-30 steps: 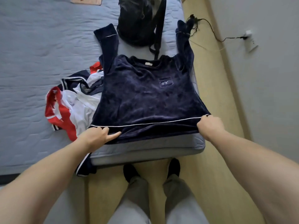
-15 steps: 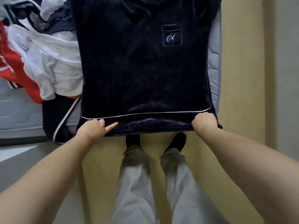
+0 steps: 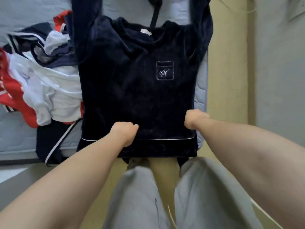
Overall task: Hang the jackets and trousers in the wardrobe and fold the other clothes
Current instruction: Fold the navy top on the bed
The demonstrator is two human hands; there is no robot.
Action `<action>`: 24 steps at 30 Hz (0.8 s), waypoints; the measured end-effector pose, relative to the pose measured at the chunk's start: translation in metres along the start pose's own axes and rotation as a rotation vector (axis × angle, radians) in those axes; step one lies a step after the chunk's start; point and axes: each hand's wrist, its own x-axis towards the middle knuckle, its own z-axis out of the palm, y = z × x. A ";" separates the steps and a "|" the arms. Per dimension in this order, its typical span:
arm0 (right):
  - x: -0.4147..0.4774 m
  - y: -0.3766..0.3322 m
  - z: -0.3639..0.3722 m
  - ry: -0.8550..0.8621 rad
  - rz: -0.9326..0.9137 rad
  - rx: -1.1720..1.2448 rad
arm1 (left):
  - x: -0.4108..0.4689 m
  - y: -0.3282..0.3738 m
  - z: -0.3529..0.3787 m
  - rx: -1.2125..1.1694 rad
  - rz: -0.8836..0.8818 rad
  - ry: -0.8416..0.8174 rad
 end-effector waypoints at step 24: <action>0.325 0.102 -0.353 0.274 -0.072 1.136 | 0.370 0.025 -0.471 -1.349 -0.466 0.469</action>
